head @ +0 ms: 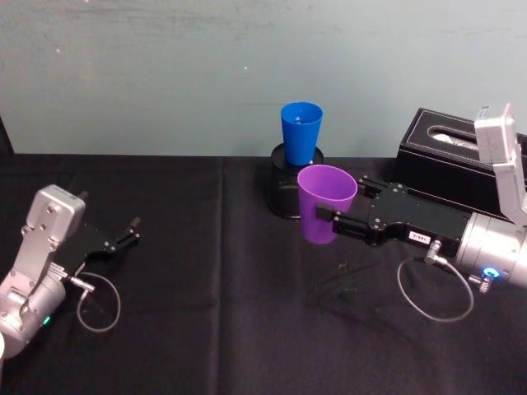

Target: Pick up one cup with a gripper and tap it against the other cup.

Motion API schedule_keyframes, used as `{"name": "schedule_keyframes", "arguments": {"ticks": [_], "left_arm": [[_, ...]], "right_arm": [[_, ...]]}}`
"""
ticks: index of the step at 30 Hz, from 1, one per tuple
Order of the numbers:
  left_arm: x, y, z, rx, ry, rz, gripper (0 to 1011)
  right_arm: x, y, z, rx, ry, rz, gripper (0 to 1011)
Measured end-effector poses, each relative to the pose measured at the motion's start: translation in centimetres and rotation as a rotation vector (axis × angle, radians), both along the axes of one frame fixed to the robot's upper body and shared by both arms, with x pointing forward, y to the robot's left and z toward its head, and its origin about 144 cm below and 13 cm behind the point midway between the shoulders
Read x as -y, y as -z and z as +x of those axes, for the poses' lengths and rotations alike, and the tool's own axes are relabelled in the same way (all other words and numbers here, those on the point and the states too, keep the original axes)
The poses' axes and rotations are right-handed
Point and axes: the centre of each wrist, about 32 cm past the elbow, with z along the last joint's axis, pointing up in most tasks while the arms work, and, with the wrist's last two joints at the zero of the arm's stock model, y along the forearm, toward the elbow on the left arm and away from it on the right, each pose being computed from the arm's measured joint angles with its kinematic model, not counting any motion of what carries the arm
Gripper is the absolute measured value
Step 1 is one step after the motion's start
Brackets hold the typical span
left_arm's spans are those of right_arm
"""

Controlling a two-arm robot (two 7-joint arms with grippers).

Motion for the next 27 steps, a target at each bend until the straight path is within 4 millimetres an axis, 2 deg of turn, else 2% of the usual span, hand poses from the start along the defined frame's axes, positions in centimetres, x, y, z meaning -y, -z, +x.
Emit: {"name": "schedule_keyframes", "arguments": {"ticks": [27], "left_arm": [[0.00,0.00,0.00,0.000,0.000,0.000,1011]], "right_arm": [[0.00,0.02,0.02,0.001,-0.003,0.002,722]]}}
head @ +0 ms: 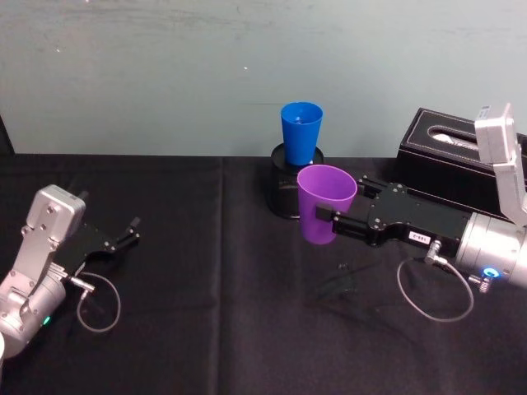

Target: Pick up one cup with a gripper and tap it against the other cup.

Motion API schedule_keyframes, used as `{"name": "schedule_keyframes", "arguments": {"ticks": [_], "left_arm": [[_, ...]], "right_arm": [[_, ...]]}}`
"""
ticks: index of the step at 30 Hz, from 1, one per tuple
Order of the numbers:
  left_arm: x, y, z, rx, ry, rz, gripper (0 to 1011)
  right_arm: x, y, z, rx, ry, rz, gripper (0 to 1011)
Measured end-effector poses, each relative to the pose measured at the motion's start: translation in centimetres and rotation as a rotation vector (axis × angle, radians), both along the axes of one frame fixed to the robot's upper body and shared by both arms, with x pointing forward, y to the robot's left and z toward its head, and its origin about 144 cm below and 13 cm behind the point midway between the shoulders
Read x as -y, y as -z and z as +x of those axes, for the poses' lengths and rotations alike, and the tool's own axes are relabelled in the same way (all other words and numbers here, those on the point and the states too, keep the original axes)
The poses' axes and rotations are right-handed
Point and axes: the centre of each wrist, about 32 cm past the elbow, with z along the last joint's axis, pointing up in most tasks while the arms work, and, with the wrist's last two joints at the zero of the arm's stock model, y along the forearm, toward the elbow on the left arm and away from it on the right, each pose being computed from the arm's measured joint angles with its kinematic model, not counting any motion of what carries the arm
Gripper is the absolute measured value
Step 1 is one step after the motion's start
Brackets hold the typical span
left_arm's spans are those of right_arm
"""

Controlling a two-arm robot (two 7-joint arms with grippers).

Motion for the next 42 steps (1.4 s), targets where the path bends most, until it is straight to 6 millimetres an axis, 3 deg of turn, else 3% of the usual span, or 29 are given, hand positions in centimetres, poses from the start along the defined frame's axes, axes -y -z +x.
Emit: {"name": "schedule_keyframes", "arguments": {"ticks": [42], "left_arm": [[0.00,0.00,0.00,0.000,0.000,0.000,1011]], "right_arm": [[0.00,0.00,0.00,0.000,0.000,0.000,721]]}}
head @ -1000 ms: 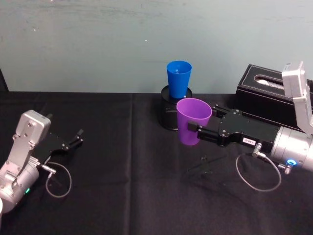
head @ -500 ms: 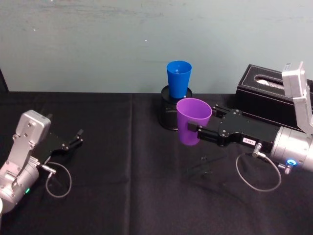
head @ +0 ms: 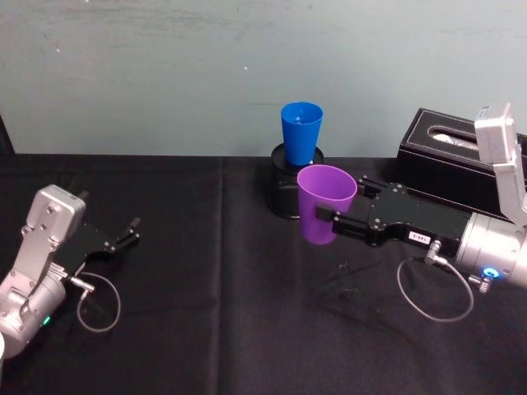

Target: Pick up one cup with a gripper and tap it against the other cup.

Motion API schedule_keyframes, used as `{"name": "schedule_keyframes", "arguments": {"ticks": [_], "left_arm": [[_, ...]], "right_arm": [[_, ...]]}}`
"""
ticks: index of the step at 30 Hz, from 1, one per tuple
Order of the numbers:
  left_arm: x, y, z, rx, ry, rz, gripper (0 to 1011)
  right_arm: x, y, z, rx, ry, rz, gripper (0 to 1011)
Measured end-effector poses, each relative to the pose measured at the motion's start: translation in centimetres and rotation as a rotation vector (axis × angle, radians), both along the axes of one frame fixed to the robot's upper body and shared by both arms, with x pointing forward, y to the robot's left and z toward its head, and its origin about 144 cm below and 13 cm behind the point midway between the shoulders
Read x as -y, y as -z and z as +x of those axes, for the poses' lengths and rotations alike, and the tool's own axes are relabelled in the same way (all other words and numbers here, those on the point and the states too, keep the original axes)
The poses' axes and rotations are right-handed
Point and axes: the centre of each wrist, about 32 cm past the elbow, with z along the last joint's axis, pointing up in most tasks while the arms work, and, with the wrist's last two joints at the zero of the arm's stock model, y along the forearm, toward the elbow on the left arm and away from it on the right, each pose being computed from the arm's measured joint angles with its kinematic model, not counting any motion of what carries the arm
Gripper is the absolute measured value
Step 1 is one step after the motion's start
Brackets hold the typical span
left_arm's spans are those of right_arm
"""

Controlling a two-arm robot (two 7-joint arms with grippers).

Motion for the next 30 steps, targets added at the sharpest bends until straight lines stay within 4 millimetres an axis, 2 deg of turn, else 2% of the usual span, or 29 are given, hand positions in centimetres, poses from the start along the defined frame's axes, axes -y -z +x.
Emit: {"name": "schedule_keyframes", "arguments": {"ticks": [20,25,30], "left_arm": [[0.0,0.0,0.0,0.000,0.000,0.000,1011],[0.0,0.0,0.0,0.000,0.000,0.000,1011],[0.0,0.0,0.0,0.000,0.000,0.000,1011]], "right_arm": [[0.0,0.0,0.0,0.000,-0.001,-0.001,721],[-0.6,0.3,0.6,0.003,0.006,-0.012,721],[-1.4,0.2,2.0,0.019,0.036,-0.020,722]]}}
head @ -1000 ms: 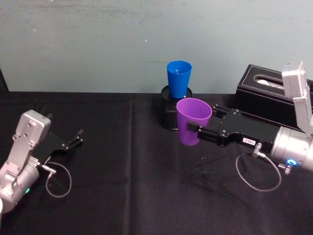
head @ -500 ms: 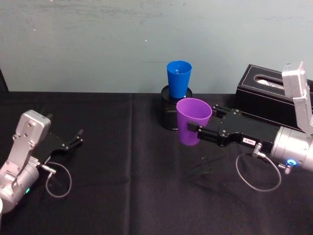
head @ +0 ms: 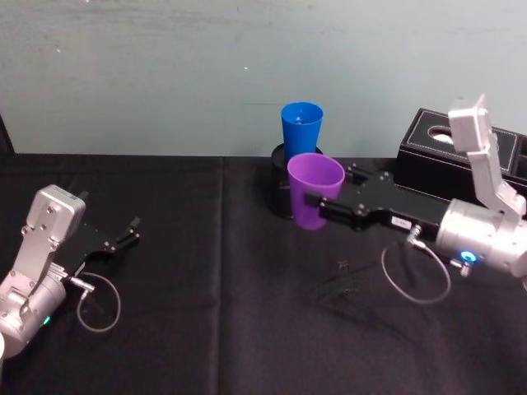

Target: Pick up one cup with a gripper and tap it against the other cup.

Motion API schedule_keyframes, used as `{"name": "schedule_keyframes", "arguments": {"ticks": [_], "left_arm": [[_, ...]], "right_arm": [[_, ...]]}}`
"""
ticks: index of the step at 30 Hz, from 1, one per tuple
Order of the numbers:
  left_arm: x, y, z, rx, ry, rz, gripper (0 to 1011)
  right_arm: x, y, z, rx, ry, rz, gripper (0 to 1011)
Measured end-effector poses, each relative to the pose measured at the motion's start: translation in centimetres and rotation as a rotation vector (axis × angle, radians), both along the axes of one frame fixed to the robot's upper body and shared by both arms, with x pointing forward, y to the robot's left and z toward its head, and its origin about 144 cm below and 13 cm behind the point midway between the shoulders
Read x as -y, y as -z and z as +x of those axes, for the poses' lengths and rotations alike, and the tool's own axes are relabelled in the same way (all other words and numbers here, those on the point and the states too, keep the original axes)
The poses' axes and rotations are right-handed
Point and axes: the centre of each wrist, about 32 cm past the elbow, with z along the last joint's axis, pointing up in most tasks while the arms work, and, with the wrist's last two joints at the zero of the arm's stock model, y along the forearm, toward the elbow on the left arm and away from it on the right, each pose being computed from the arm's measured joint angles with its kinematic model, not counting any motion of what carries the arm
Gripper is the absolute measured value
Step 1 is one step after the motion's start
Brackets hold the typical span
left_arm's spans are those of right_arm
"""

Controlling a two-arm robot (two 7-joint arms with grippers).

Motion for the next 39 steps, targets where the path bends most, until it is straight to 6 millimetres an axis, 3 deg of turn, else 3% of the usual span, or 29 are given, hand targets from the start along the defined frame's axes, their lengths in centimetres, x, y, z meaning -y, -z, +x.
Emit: {"name": "schedule_keyframes", "arguments": {"ticks": [18,39], "left_arm": [[0.0,0.0,0.0,0.000,0.000,0.000,1011],[0.0,0.0,0.0,0.000,0.000,0.000,1012]], "right_arm": [[-2.1,-0.8,4.9,-0.040,0.081,0.002,721],[-2.9,-0.7,7.9,-0.035,0.121,-0.004,721]]}}
